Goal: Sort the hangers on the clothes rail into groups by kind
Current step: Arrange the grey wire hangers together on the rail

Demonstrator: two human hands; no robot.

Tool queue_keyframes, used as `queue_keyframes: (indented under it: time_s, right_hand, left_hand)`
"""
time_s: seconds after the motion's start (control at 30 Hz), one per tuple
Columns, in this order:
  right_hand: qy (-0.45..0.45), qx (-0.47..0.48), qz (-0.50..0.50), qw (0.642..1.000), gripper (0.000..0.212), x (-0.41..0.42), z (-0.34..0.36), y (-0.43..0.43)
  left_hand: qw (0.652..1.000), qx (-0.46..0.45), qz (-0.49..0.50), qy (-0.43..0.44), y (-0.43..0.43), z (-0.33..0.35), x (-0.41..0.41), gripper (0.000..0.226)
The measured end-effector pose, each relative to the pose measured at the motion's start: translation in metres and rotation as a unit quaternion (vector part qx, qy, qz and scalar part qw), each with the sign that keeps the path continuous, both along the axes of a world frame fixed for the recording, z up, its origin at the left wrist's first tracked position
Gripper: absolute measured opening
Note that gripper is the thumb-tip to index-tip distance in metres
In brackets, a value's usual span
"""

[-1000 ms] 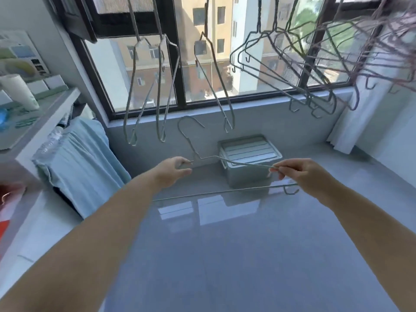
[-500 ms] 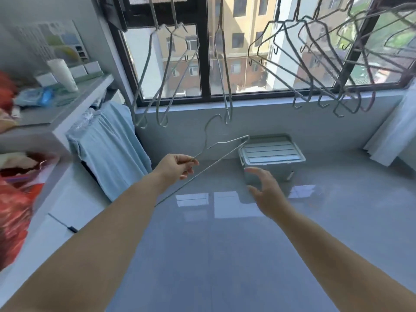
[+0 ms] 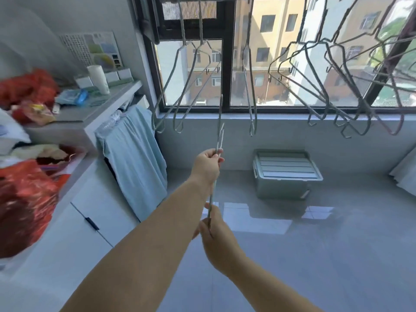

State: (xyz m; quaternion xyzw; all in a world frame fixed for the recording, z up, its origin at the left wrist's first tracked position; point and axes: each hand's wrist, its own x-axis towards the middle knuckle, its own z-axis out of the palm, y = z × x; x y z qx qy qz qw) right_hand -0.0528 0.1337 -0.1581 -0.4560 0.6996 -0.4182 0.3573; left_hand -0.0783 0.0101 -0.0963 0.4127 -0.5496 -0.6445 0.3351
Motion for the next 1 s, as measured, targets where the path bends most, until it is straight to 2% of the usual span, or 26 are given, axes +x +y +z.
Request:
queue_keyframes:
  time_s: [0.17,0.37,0.53,0.67,0.77,1.0]
  right_hand:
    - [0.03,-0.101,-0.081,0.991,0.032,-0.009,0.029,-0.005]
    - [0.075,-0.214,-0.176,0.958,0.024,-0.036,0.074,-0.025]
    - [0.12,-0.269,-0.18,0.938,0.022,-0.046,0.117,-0.037]
    - [0.135,-0.289,-0.203,0.926,0.025,-0.057,0.148,-0.05]
    - [0.164,-0.3,-0.2,0.918,0.026,-0.061,0.164,-0.055]
    - [0.166,-0.251,-0.215,0.929,0.029,-0.077,0.184,-0.081]
  left_hand:
    - [0.998,-0.045,-0.05,0.014,-0.003,0.039,-0.005,0.026]
    - [0.968,-0.218,-0.11,-0.064,-0.001,0.063,0.012,0.016]
    - [0.958,-0.266,-0.103,-0.005,0.004,0.091,0.022,0.037]
    - [0.961,-0.25,-0.097,0.066,0.006,0.114,0.022,0.027]
    - [0.965,-0.225,-0.086,0.104,0.002,0.127,0.018,0.029]
    - [0.977,-0.154,-0.069,0.134,-0.02,0.14,-0.005,0.027]
